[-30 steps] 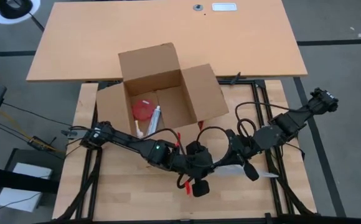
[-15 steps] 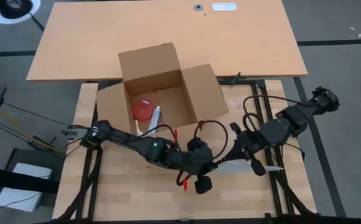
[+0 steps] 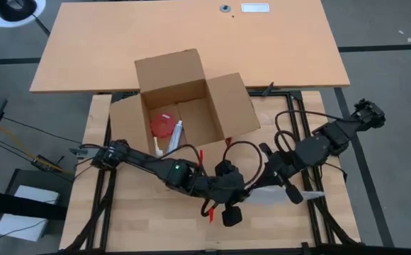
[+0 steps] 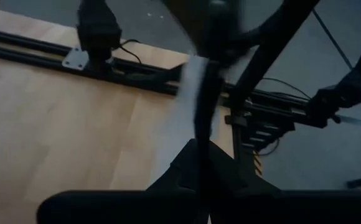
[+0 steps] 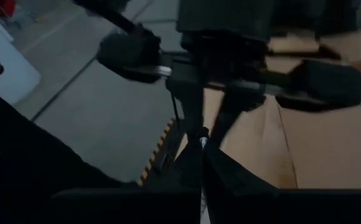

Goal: Unpack boxes
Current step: Open the white zip bag

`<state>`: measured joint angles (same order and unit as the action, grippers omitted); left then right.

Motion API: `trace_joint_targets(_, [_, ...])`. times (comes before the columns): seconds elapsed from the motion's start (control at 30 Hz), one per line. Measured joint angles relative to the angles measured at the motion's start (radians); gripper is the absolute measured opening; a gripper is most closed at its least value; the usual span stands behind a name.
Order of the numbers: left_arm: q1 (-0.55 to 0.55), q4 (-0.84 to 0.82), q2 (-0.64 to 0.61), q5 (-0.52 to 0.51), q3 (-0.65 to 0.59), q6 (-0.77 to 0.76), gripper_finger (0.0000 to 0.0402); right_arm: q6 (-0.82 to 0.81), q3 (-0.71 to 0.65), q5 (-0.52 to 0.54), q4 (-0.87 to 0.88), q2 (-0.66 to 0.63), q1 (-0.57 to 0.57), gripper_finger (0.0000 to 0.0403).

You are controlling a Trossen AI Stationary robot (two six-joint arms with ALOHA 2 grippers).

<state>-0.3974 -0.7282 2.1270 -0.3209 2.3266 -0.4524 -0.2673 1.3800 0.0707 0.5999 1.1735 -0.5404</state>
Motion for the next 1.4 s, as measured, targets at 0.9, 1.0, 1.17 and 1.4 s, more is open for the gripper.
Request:
trace_joint_targets(0.9, [0.024, -0.014, -0.016, 0.021, 0.005, -0.016, 0.0178, -0.028, -0.004, -0.014, -0.111, -0.057, 0.006, 0.0000])
trace_joint_targets(1.0, [0.023, 0.023, -0.016, 0.019, 0.006, 0.023, 0.0178, -0.030, -0.004, -0.014, -0.120, -0.056, 0.006, 0.0000])
trace_joint_targets(1.17, [0.024, 0.028, -0.016, 0.019, 0.006, 0.058, 0.0175, -0.027, -0.004, -0.014, -0.169, -0.056, 0.006, 0.0000])
trace_joint_targets(1.4, [0.024, 0.016, -0.016, 0.019, 0.006, 0.048, 0.0076, -0.094, -0.005, -0.020, -0.182, -0.052, 0.006, 0.0006])
